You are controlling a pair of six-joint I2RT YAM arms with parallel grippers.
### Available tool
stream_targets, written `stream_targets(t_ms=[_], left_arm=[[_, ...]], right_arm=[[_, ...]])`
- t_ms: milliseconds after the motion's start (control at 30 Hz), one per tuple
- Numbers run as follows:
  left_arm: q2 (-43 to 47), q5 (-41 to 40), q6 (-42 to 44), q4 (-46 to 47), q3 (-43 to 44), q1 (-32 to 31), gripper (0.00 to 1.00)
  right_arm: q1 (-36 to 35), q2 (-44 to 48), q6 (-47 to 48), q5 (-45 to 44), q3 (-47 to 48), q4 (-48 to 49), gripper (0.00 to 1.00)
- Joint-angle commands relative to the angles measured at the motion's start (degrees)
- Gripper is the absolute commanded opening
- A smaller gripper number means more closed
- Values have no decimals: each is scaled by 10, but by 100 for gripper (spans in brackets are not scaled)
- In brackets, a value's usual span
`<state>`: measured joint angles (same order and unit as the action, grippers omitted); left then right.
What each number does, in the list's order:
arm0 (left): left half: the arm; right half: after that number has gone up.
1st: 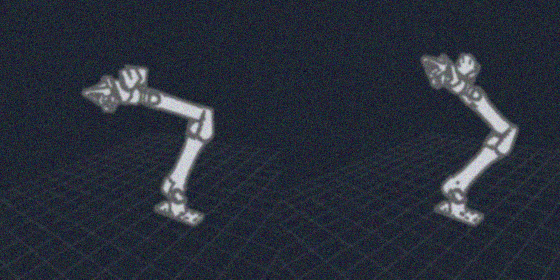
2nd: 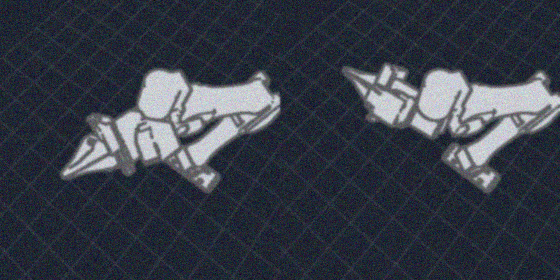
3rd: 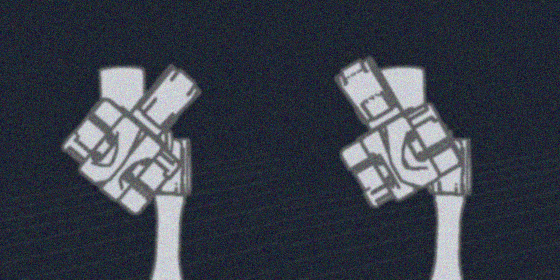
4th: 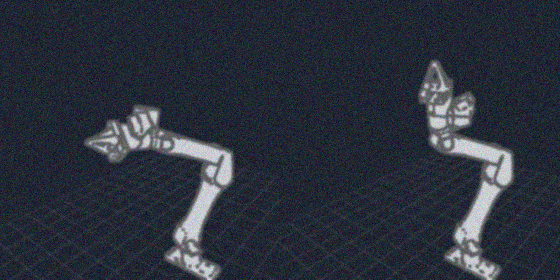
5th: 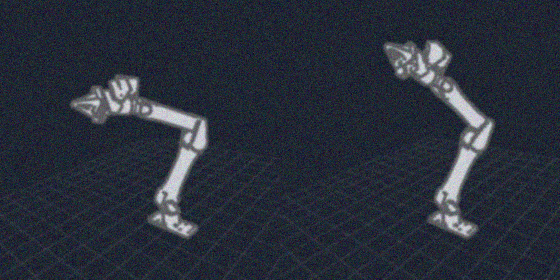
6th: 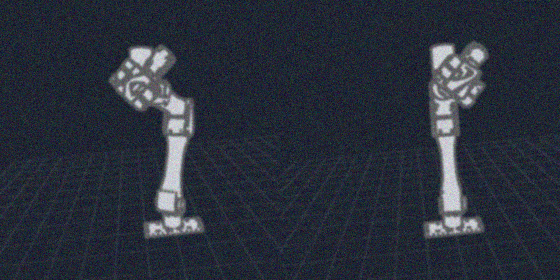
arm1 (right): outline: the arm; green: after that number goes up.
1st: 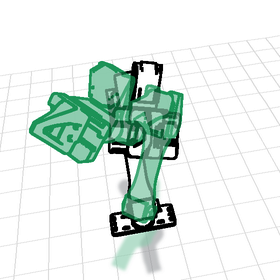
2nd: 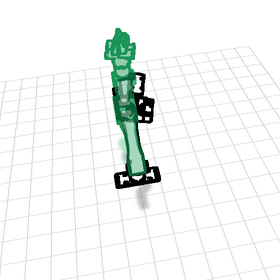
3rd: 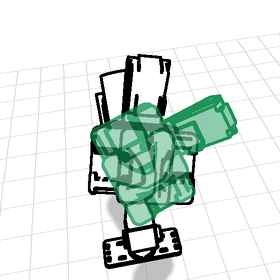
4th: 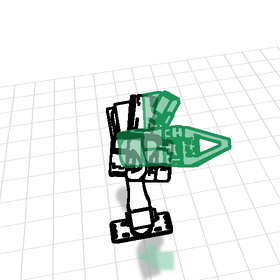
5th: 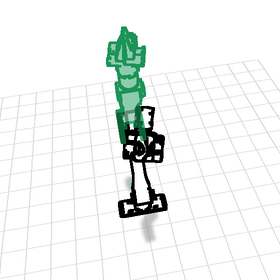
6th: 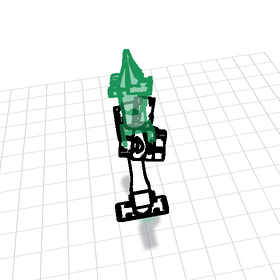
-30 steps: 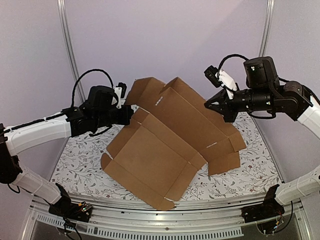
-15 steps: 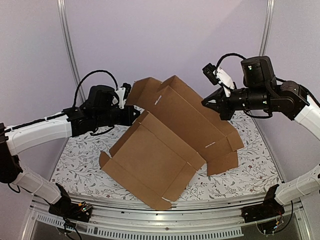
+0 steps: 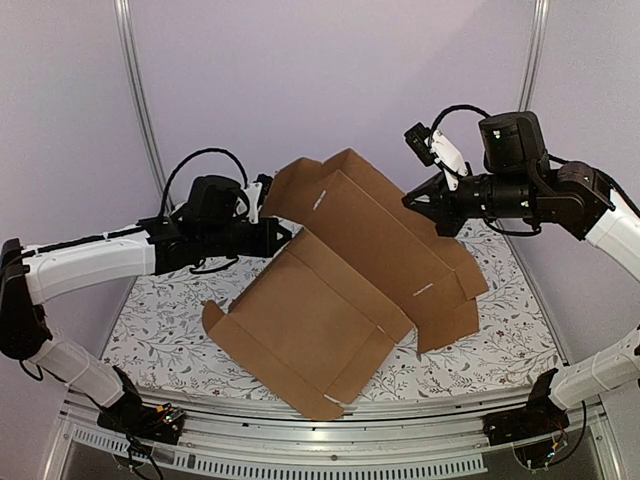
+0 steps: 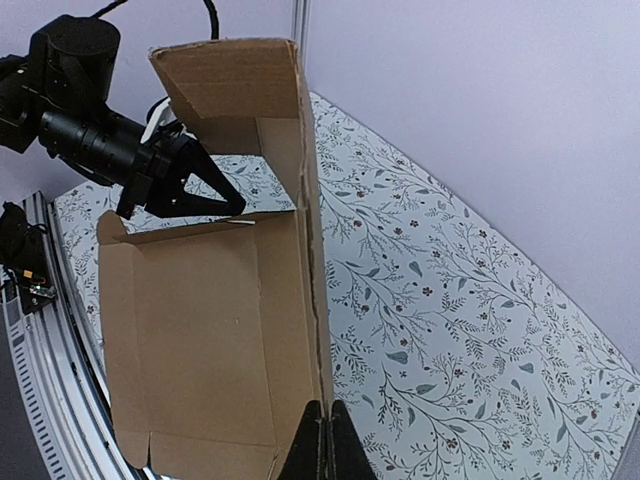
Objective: Fold the paper box
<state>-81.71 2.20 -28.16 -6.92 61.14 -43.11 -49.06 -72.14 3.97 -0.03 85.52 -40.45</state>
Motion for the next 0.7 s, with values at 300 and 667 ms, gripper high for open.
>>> stream_targets(t_ms=[300,667], left_arm=[[-52,23,-11,15,16,-39,0],[-20,-31,16,-33,31,-40,0]], right_arm=[[1,-8,-18,-20,-1,44,0],[1,-3,-13,-49,-7,36,0]])
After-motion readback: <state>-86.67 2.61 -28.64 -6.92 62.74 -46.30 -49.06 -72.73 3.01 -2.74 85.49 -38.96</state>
